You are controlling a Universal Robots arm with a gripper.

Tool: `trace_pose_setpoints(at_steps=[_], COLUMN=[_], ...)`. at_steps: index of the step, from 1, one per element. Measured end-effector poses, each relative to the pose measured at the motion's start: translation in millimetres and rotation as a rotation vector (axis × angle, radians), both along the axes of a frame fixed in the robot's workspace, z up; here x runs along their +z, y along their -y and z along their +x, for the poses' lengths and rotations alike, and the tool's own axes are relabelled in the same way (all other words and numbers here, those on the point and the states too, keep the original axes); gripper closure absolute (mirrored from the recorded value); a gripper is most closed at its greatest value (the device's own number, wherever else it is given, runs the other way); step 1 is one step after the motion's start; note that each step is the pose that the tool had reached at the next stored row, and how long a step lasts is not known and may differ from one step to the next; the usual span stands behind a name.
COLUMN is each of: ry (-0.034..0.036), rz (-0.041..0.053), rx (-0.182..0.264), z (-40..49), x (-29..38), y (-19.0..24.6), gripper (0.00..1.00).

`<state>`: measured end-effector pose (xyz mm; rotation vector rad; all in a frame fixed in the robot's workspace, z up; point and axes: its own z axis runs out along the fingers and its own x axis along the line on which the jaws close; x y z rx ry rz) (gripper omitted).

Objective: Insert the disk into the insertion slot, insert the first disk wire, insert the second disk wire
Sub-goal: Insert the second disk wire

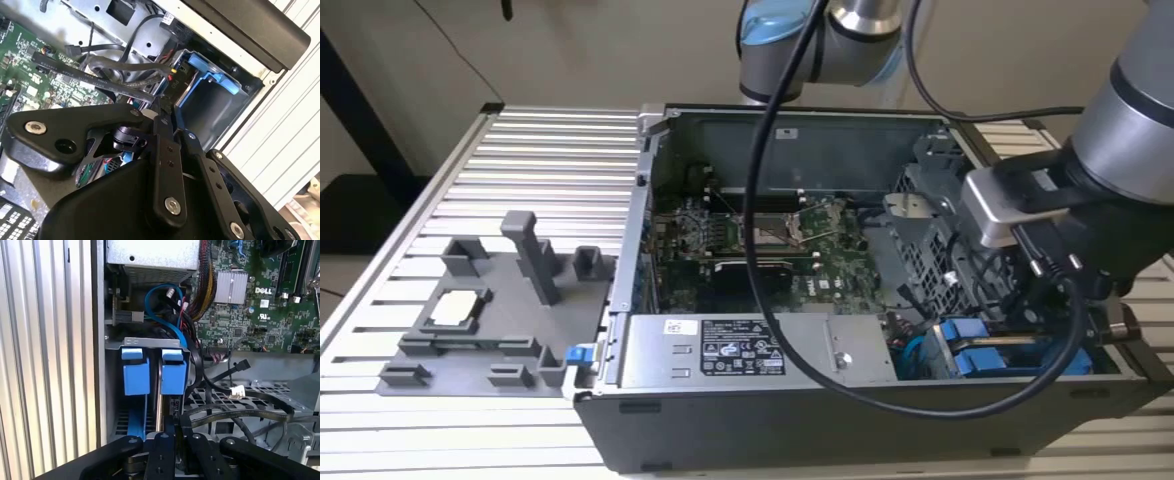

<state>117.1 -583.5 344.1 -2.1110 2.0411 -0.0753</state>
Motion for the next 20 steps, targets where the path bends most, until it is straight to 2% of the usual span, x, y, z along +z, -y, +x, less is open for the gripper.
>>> trace_pose_setpoints(at_steps=[12, 13, 20], ry=[0.0000, 0.0000, 0.0000], rz=[-0.0031, -0.0007, -0.0028], rx=[-0.034, -0.037, -0.050], z=[0.0, 0.0, 0.0], x=[-6.7, -8.5, -8.8], y=[-1.0, -1.3, -1.4], gripper=[0.84, 0.84, 0.84])
